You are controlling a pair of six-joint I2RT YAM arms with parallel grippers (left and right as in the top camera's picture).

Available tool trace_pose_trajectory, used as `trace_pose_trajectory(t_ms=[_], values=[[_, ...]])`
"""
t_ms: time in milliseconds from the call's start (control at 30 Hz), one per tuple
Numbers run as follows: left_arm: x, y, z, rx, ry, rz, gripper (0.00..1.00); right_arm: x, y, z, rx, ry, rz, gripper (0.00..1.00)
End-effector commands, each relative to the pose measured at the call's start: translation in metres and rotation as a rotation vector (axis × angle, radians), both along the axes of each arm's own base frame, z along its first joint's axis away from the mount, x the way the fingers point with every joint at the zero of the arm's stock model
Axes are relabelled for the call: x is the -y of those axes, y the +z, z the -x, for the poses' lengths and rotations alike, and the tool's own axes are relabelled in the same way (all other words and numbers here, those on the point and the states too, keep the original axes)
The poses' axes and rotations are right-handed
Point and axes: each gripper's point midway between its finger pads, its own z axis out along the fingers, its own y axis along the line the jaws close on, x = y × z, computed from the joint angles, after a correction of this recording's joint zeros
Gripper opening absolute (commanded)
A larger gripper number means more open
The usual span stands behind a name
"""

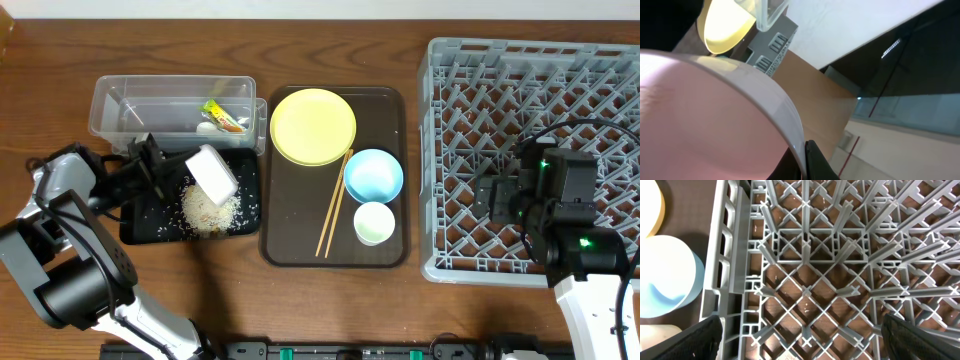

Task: Sort waste into correct bins and load items into the dishwasher rack
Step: 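Tip the white bowl over the black tray to pour out rice, then return the emptied white bowl to the brown tray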

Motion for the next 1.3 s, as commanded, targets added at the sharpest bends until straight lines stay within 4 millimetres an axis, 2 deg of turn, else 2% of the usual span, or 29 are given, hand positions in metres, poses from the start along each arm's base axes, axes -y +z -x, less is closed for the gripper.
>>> trace_pose_trajectory(t_ms=[0, 367, 433, 567, 600, 933, 1067, 1267], values=[[-0.003, 0.003, -0.001, -0.054, 0.022, 0.062, 0.06, -0.003, 0.008, -0.003, 0.019, 0.002, -0.012, 0.99], [-0.003, 0.003, -0.001, -0.111, 0.026, 0.096, 0.06, -0.003, 0.008, -0.003, 0.019, 0.002, -0.012, 0.99], [-0.005, 0.001, -0.004, -0.055, 0.026, 0.061, 0.06, -0.003, 0.008, -0.003, 0.019, 0.002, -0.012, 0.99], [-0.016, -0.003, -0.02, 0.248, 0.018, -0.127, 0.06, -0.003, 0.008, -0.003, 0.02, 0.002, -0.012, 0.99], [-0.017, -0.003, -0.02, 0.278, 0.016, -0.146, 0.06, -0.003, 0.008, -0.003, 0.019, 0.002, -0.012, 0.99], [-0.016, 0.003, -0.019, 0.308, 0.013, -0.168, 0.06, -0.003, 0.008, -0.003, 0.018, 0.002, -0.012, 0.99], [-0.006, 0.009, -0.014, 0.334, -0.029, -0.268, 0.06, -0.003, 0.008, -0.003, 0.018, 0.002, -0.012, 0.99], [0.033, 0.01, 0.003, 0.352, -0.219, -0.641, 0.06, -0.003, 0.008, -0.003, 0.019, 0.002, -0.012, 0.99]])
